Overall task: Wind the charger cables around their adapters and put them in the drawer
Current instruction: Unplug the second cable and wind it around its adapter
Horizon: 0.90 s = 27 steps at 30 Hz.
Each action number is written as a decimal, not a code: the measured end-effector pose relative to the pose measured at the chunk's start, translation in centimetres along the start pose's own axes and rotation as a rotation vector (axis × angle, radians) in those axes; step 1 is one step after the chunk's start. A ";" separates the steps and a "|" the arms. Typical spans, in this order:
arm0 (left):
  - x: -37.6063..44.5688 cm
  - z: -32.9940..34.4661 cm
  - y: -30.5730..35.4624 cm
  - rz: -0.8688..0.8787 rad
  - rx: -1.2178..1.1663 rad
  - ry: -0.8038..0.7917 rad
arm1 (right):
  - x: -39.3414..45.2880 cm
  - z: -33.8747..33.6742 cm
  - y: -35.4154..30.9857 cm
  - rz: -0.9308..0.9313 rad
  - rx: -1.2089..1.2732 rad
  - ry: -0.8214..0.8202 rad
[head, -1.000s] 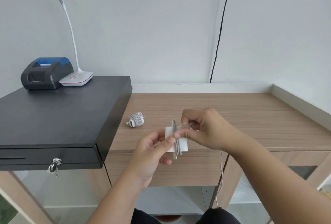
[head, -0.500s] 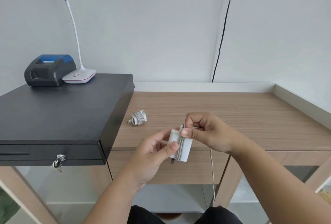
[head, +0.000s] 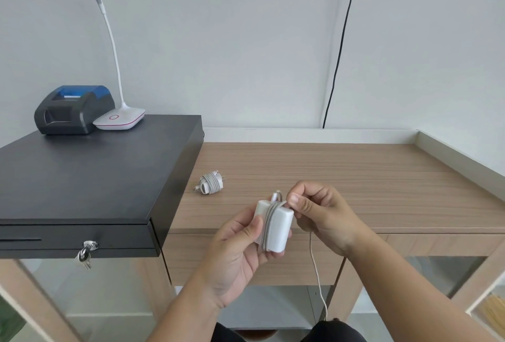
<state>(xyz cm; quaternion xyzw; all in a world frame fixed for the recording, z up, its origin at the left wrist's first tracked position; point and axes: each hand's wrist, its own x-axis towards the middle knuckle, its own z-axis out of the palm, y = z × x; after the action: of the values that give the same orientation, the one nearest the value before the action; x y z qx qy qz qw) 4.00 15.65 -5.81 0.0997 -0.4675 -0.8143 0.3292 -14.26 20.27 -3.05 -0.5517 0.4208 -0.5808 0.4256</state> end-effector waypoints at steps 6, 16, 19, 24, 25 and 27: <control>0.7 0.2 -0.7 0.084 0.052 0.064 | -0.2 0.5 0.7 0.031 0.143 0.127; 0.4 -0.3 -0.4 0.054 0.211 0.019 | -0.9 -0.2 0.6 0.099 0.101 0.137; 0.2 -0.3 -0.1 0.015 0.342 -0.005 | -1.1 -0.5 -0.7 -0.098 -0.199 0.229; 0.0 -0.3 0.6 -0.035 0.415 -0.038 | -1.0 -1.1 -2.2 -0.236 -0.464 0.172; -0.1 -0.3 0.8 -0.047 0.418 -0.048 | -1.0 -1.1 -2.4 -0.238 -0.482 0.157; -0.2 -0.3 1.0 -0.065 0.441 -0.072 | -0.9 -1.2 -2.8 -0.234 -0.508 0.116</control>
<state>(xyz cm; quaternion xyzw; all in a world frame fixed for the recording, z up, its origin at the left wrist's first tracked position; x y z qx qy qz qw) 4.72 15.24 -5.18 0.1552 -0.6422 -0.7056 0.2562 -15.54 21.95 -0.66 -0.6516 0.5098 -0.5325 0.1789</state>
